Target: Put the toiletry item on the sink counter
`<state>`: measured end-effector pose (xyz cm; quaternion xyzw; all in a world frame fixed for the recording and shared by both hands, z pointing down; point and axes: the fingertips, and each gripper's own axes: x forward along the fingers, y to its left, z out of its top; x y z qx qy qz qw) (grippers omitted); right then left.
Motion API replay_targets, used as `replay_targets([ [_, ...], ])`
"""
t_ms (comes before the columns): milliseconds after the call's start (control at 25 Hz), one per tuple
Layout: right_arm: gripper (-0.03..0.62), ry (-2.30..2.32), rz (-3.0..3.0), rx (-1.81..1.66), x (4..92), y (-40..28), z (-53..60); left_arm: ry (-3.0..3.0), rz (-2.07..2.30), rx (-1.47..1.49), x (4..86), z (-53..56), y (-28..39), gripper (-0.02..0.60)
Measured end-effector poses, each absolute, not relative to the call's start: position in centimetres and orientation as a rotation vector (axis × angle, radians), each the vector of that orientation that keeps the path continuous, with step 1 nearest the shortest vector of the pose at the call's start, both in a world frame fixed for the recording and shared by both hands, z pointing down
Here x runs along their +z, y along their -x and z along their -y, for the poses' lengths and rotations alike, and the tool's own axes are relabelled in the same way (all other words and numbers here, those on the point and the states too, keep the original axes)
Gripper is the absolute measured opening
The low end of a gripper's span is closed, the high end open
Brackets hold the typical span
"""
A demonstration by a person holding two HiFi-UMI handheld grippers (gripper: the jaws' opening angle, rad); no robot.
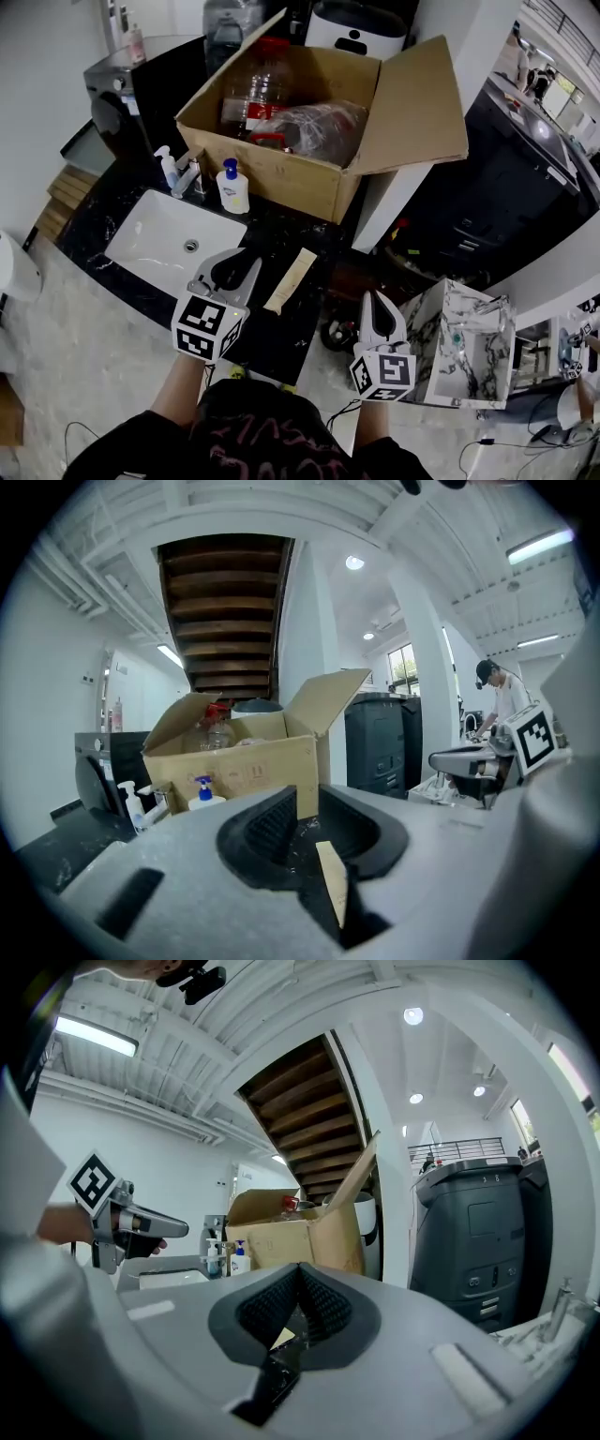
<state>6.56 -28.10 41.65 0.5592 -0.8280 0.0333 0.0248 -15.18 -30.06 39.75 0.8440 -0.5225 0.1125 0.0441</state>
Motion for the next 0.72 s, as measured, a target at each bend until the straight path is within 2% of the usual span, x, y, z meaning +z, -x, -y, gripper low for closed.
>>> replay_targets([
  [320, 0.009, -1.725, 2.565, 0.102, 41.3, -6.0, 27.7, -2.554, 1.694, 0.277, 38.4, 28.7, 17.7, -0.002],
  [720, 0.009, -1.727, 2.537, 0.082, 40.9, -5.8, 27.3, -2.568, 1.703, 0.244, 37.7, 28.5, 17.9, -0.002],
])
